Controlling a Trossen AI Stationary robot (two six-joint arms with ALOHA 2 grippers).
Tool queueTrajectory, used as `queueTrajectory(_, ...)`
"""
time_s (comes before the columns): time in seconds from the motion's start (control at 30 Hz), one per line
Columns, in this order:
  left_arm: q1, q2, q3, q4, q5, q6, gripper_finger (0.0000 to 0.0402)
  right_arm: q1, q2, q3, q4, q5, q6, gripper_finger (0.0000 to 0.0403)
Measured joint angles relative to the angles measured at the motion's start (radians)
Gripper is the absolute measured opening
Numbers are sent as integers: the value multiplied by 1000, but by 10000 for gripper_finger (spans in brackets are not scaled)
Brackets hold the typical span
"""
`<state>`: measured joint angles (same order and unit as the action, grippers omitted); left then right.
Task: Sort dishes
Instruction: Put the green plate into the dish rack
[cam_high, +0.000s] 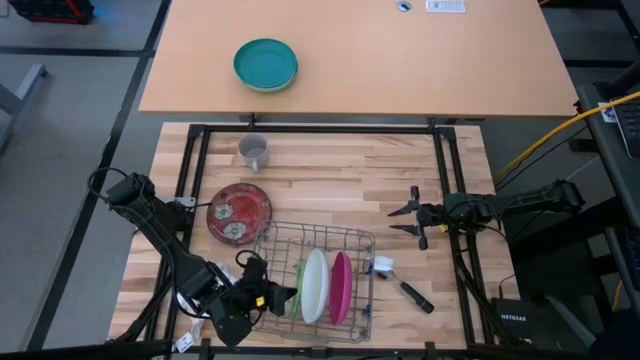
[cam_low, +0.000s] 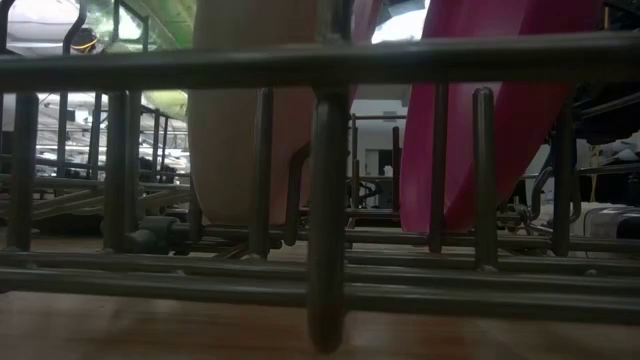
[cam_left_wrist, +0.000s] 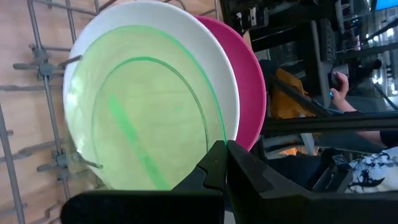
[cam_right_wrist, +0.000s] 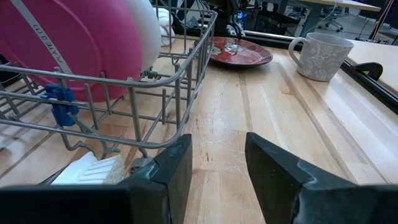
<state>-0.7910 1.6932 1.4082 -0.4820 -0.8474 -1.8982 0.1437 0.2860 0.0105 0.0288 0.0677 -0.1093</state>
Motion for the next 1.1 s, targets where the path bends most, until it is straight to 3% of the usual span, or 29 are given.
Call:
queueTrajectory(0.37, 8, 0, 0, 0, 5, -38, 0, 0, 0, 0, 0, 0, 0, 154)
queueTrajectory(0.7, 57, 0, 0, 1, 105, -40, 0, 0, 0, 0, 0, 0, 0, 154)
queueTrajectory(1.1, 64, 0, 0, 82, 106, -15, 0, 0, 0, 0, 0, 0, -4, 154)
